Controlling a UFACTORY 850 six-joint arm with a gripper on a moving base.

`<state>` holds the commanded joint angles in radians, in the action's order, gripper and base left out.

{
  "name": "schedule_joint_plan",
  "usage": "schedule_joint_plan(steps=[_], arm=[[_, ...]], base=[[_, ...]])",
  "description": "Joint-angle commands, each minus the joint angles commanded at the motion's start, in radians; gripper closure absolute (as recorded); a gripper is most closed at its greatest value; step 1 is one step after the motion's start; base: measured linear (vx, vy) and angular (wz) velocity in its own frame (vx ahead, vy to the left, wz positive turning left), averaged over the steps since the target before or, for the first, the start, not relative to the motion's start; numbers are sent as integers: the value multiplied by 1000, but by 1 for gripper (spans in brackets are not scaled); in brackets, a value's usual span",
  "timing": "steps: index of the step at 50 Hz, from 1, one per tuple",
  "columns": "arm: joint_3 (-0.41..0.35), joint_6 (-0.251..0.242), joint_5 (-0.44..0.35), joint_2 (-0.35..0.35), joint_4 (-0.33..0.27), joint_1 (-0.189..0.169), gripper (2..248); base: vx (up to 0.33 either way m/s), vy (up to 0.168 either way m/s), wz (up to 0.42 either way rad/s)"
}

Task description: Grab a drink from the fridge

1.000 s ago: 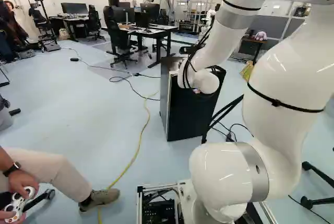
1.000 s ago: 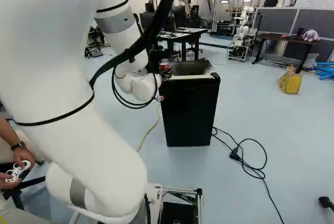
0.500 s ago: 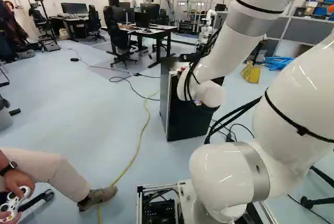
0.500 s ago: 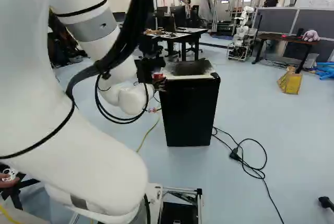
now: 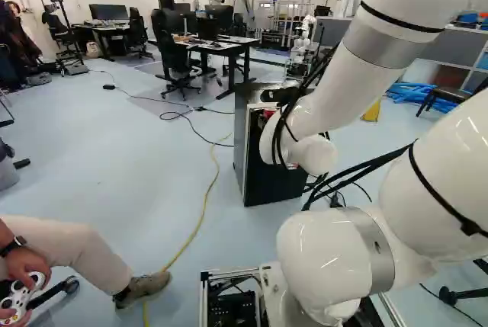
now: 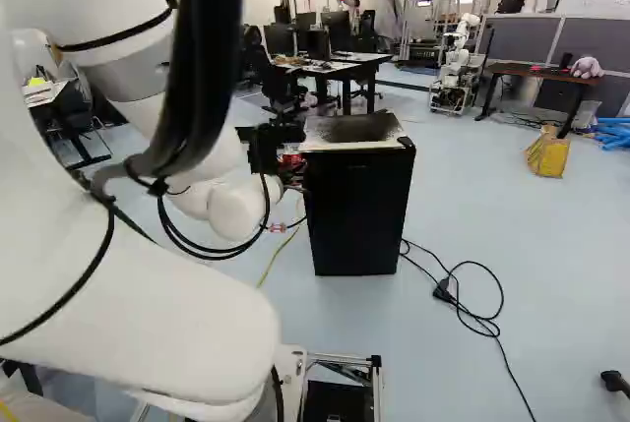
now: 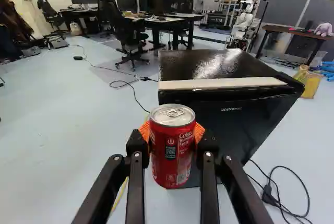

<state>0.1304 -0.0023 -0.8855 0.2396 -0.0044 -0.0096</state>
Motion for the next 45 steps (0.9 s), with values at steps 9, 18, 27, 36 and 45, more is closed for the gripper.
schedule_joint_plan(steps=[9, 18, 27, 36, 45], arm=[[-23, 1, 7, 22, 2, 5, 152], [-38, 2, 11, 35, 4, 8, 152], [-43, 2, 13, 40, 4, 10, 152], [-43, 2, 13, 40, 4, 10, 152], [-43, 2, 13, 40, 4, 10, 152]], base=[[0, 0, 0], [0, 0, 0], [0, 0, 0], [0, 0, 0], [0, 0, 0]])
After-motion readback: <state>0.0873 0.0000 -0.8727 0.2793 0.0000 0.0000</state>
